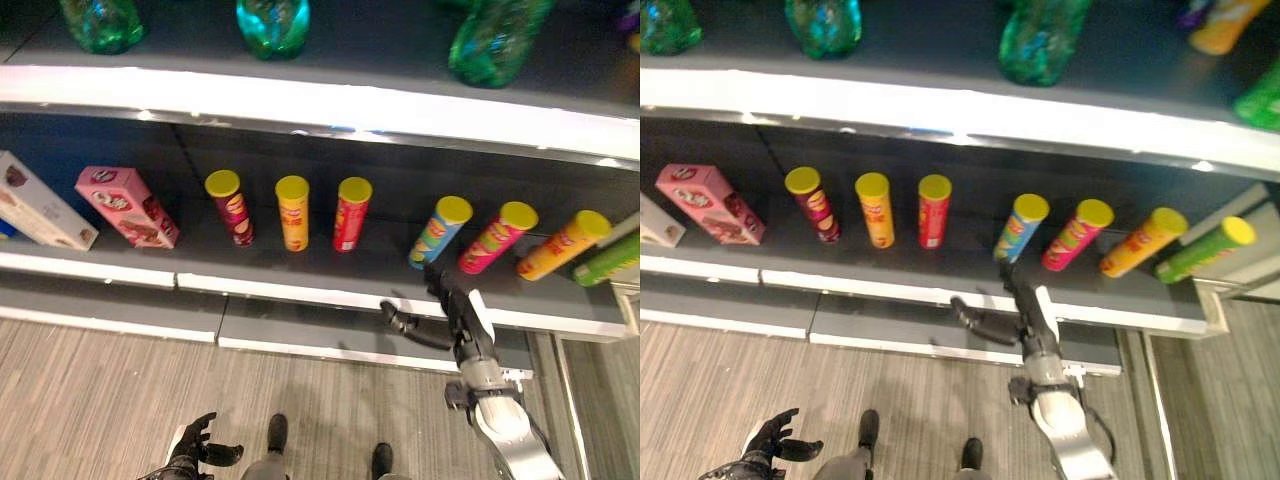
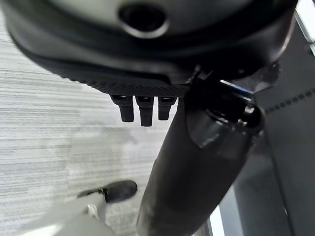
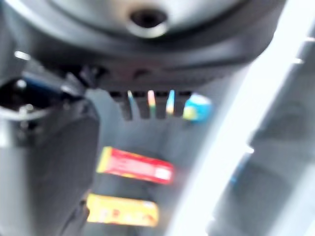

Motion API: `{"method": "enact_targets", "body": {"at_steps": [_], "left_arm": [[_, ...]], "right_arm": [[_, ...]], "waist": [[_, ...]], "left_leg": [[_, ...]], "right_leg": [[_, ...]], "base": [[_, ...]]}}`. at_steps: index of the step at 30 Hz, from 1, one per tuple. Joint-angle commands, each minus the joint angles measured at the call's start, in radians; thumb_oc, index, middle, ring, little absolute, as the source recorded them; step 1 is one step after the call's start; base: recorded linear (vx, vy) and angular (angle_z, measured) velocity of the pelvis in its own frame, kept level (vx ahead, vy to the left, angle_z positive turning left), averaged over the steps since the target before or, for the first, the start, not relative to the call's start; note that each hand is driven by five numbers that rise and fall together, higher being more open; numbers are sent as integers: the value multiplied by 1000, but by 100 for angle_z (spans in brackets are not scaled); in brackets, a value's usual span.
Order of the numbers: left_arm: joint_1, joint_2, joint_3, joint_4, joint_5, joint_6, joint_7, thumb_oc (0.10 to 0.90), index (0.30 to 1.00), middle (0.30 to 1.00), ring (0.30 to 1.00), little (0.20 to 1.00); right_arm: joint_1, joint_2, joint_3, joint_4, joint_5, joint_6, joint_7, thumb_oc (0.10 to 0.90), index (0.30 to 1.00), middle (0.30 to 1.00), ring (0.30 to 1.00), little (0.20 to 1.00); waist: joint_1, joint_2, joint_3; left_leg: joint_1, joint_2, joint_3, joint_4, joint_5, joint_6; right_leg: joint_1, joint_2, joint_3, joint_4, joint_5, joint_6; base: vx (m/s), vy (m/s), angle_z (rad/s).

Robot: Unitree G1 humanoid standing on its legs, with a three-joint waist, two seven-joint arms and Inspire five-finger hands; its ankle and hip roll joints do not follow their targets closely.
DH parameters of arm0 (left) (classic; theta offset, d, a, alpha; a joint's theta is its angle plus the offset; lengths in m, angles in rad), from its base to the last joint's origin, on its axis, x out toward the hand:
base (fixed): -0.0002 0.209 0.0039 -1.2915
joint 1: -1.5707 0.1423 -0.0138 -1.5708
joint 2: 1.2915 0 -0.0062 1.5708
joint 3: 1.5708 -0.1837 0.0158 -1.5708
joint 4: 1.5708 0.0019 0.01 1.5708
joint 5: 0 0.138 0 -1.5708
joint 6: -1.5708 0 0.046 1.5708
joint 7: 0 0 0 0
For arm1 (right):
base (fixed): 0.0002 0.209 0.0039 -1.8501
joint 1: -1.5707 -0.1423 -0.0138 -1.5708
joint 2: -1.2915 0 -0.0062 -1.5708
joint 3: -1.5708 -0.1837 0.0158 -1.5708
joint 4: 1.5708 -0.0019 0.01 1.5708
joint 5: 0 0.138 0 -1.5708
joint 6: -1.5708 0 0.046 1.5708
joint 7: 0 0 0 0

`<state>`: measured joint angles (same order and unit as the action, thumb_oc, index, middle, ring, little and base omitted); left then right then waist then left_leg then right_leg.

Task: Put the goods on the table back onto the shelves and tidy them up.

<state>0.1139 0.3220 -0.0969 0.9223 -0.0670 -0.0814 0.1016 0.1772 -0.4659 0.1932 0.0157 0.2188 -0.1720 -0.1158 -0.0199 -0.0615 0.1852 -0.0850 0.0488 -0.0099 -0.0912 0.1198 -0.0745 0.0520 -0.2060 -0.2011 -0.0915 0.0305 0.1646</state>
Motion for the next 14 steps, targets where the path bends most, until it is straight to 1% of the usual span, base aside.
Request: {"method": "enact_targets", "body": {"at_steps": [1,2,4,5,6,7,8,10,11,14], "left_arm": [[-15,30,4,51,34,-41,-37,800,900,900,900,900],[-15,30,5,52,34,-42,-37,800,900,900,900,900],[-24,29,1,54,26,-54,-55,800,900,900,900,900],[-28,27,-4,55,21,-57,-61,800,900,900,900,900],[-28,27,-4,56,21,-57,-61,800,900,900,900,900],[-26,28,-6,51,19,-58,-61,800,900,900,900,900],[-34,25,-15,64,15,-60,-64,800,900,900,900,900],[-43,25,-22,79,15,-61,-63,800,900,900,900,900],[-43,25,-22,79,15,-61,-63,800,900,900,900,900],[-50,19,-30,87,7,-61,-63,800,900,900,900,900]], "right_arm": [[-20,-16,25,6,181,-77,163,800,900,900,900,900],[-21,-16,26,7,181,-77,163,800,900,900,900,900],[18,-5,51,196,146,-38,205,800,900,900,900,900],[13,6,60,277,115,-29,196,800,900,900,900,900],[12,7,61,279,115,-30,196,800,900,900,900,900],[10,14,64,339,80,-22,188,800,900,900,900,900],[0,38,70,453,51,-7,181,800,900,900,900,900],[-19,72,66,596,18,6,163,800,900,900,900,900],[-20,72,66,597,18,6,162,800,900,900,900,900],[-45,108,56,710,14,16,147,800,900,900,900,900]], "waist": [[18,26,-87],[18,26,-87],[8,22,-98],[6,21,-101],[6,21,-100],[5,20,-102],[4,17,-106],[4,14,-107],[4,13,-106],[7,11,-107]], "left_leg": [[47,98,58,4,-92,-61],[47,98,59,4,-92,-61],[65,101,69,4,-99,-63],[70,102,71,4,-101,-63],[71,102,71,4,-101,-63],[75,103,73,4,-104,-63],[80,103,74,4,-106,-62],[89,106,77,4,-110,-61],[89,106,77,4,-110,-61],[96,107,77,4,-113,-59]], "right_leg": [[-54,-23,-15,37,26,33],[-54,-23,-14,37,26,33],[-47,-24,-6,40,23,33],[-44,-25,-5,40,24,34],[-44,-24,-5,40,24,34],[-41,-24,-6,39,24,34],[-38,-24,-5,38,26,35],[-32,-25,-5,37,27,36],[-32,-25,-5,37,27,36],[-25,-26,-6,35,27,36]], "base": [[57,12,-28],[61,8,-26],[77,3,-19],[45,-4,-11],[33,-8,-8],[44,-11,-5],[55,-15,-1],[46,-15,-9],[28,-12,-9],[18,-1,-4]]}}
